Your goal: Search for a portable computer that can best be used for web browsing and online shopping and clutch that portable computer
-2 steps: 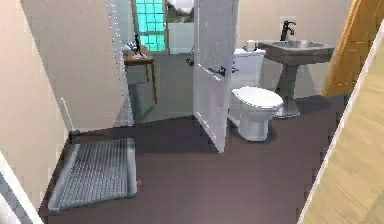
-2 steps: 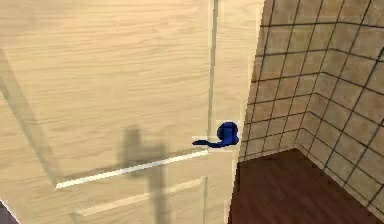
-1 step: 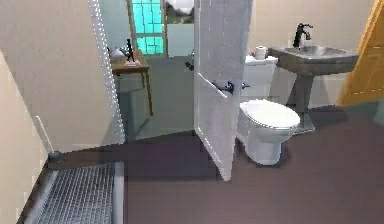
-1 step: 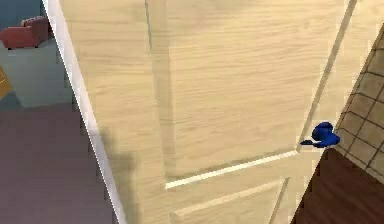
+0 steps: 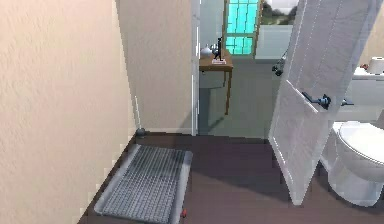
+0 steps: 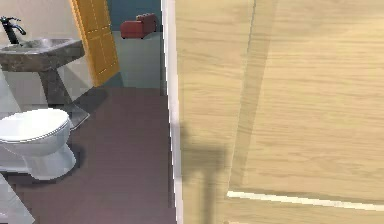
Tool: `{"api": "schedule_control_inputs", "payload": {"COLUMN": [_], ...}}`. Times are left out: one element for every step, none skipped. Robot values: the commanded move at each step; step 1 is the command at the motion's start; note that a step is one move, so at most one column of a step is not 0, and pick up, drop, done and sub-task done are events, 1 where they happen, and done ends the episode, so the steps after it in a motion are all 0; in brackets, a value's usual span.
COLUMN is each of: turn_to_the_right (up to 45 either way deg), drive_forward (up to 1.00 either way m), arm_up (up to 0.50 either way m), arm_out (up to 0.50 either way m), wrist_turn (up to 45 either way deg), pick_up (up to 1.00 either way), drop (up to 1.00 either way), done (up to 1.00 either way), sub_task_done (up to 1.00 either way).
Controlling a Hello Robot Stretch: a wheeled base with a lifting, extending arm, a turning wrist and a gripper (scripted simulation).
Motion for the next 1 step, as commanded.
{"api": "schedule_control_inputs", "payload": {"turn_to_the_right": [0.0], "drive_forward": [0.05], "arm_up": [0.0], "arm_out": [0.0], "wrist_turn": [0.0], "pick_up": [0.0], "drop": [0.0], "done": [0.0], "sub_task_done": [0.0]}}
